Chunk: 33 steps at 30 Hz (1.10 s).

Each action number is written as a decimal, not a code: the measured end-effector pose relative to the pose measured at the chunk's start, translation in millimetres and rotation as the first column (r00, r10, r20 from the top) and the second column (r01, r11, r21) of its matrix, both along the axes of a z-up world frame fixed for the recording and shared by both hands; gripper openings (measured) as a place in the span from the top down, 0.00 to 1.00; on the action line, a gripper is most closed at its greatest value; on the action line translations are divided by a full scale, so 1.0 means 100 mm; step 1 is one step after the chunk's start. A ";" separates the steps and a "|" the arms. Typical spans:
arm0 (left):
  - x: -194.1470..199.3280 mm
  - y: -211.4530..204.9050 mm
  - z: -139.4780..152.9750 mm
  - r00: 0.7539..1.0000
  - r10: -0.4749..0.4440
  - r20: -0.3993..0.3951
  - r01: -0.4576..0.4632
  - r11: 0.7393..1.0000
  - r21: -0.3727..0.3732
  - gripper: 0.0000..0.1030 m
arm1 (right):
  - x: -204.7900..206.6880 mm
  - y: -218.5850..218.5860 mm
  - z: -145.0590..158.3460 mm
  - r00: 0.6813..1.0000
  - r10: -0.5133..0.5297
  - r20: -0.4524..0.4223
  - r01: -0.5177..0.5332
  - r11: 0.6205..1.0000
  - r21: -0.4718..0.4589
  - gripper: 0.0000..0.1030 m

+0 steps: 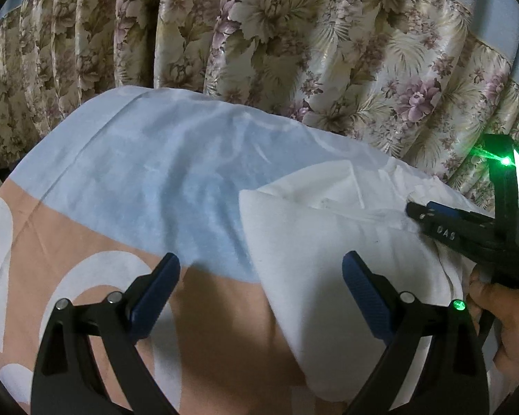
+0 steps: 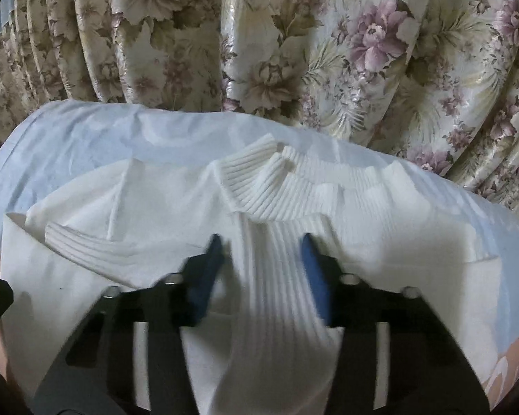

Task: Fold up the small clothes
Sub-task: 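Pinch the folded sleeve edge with the right tool and smooth it flat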

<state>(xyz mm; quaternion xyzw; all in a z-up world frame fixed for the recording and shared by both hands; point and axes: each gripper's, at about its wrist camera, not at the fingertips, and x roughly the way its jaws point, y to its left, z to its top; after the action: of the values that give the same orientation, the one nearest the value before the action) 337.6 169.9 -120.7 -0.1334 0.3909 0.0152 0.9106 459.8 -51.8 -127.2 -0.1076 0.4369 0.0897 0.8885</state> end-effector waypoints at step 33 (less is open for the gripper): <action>0.38 -0.64 -0.10 0.993 0.024 -0.118 -0.011 0.994 0.113 0.05 | -0.32 -2.52 0.28 0.978 -0.199 0.054 0.172 0.931 0.321 0.89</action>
<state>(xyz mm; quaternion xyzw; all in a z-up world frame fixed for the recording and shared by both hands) 375.1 105.6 -130.3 -0.0844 0.4421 0.0531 0.8914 428.1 -303.8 -99.0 0.0735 0.3865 0.0691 0.9168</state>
